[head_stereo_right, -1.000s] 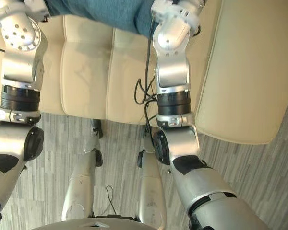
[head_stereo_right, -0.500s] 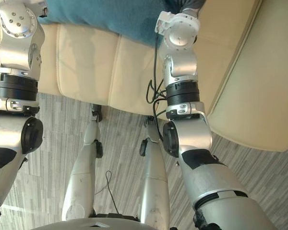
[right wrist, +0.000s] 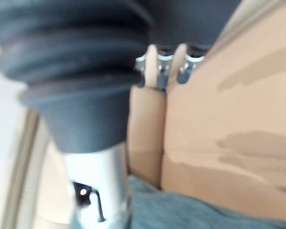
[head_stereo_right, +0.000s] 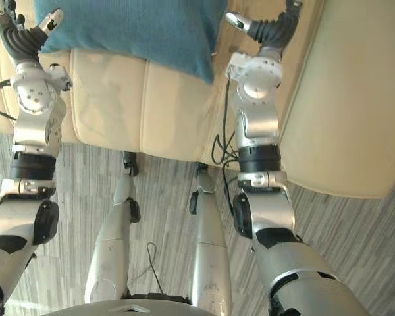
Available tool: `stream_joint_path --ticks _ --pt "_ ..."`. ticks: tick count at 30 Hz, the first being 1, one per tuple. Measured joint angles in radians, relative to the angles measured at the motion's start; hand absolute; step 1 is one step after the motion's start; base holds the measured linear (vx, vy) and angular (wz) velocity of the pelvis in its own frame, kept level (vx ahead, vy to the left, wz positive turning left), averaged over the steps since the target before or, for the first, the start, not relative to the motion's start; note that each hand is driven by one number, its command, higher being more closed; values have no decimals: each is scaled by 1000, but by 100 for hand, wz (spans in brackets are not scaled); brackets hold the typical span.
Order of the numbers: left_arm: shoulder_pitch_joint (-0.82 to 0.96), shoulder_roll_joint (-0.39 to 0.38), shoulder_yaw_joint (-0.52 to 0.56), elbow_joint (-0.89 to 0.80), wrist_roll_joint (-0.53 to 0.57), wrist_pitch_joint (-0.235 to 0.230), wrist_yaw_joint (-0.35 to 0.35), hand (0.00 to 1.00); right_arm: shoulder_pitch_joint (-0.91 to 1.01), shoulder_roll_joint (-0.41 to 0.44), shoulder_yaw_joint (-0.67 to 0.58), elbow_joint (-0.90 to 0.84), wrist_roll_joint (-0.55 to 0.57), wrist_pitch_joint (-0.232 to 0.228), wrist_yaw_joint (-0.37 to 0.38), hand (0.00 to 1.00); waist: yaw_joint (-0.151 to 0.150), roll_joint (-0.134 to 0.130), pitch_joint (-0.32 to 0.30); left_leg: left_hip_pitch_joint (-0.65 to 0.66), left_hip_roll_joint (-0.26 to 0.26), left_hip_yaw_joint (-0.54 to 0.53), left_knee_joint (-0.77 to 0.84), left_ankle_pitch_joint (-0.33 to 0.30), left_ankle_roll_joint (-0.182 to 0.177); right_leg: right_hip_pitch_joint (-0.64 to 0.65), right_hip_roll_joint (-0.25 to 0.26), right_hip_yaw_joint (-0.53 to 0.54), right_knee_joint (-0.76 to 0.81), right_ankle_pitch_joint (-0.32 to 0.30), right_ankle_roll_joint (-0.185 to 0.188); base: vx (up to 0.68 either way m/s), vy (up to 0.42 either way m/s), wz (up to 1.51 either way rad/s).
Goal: Pick up cushions and gather them together orderly.
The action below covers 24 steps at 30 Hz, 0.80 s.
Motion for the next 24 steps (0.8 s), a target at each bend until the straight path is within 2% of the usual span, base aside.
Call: stream_joint_path --ticks 2,5,7,9,11,13,16,18,19,24 --pt "127 0 47 -120 -7 -23 -13 0 133 -16 -2 -162 -15 -5 2 0 0 0 0 50 5 6 37 -32 7 59 4 2 4 -18 -6 -30 -117 -6" --pt "286 -6 100 -224 -21 -44 -39 0 292 -25 -6 -308 -56 -19 17 0 2 0 0 104 10 18 68 -58 10 116 7 6 15 -40 -10 6 -96 -9" --pt "434 -61 143 -287 -39 -58 -62 0 433 -7 -8 -392 -56 -31 51 0 8 -1 -1 167 15 32 108 -98 6 184 8 13 22 -57 -5 47 -94 -20" --pt "627 -161 172 -360 -110 -68 -96 0 593 40 13 -450 -55 -49 102 0 11 -4 -13 248 33 49 174 -166 0 285 16 23 12 -73 -5 84 -55 -34" --pt "729 -213 173 -368 -132 -71 -122 0 699 67 34 -463 -56 -61 146 0 13 -6 -61 266 48 53 207 -204 0 322 27 25 -13 -81 -5 93 -17 -24" --pt "865 -284 172 -341 -143 -68 -183 0 869 124 38 -441 -57 -66 228 0 14 -9 -119 344 63 57 221 -245 -7 421 42 22 -52 -98 -3 147 -1 -15" --pt "960 -316 168 -205 -108 -51 -240 0 1001 189 24 -263 -96 -69 296 0 8 -20 -214 435 70 67 222 -277 -14 527 47 21 -97 -101 -2 159 21 -11" --pt "983 -317 155 -59 -64 -33 -267 0 1040 222 8 -82 -109 -63 323 0 6 -27 -259 496 71 82 221 -298 -15 598 51 28 -133 -97 3 168 45 -14" --pt "989 -317 152 94 -35 -15 -284 0 1046 249 -11 89 -134 -57 332 0 -1 -30 -304 533 71 84 216 -311 -18 653 51 29 -177 -86 8 98 50 -8" --pt "979 -314 194 433 56 14 -318 0 1041 279 -66 450 -189 -29 361 0 -8 -46 -351 620 67 110 189 -323 -21 756 51 55 -282 -40 14 46 38 -16"
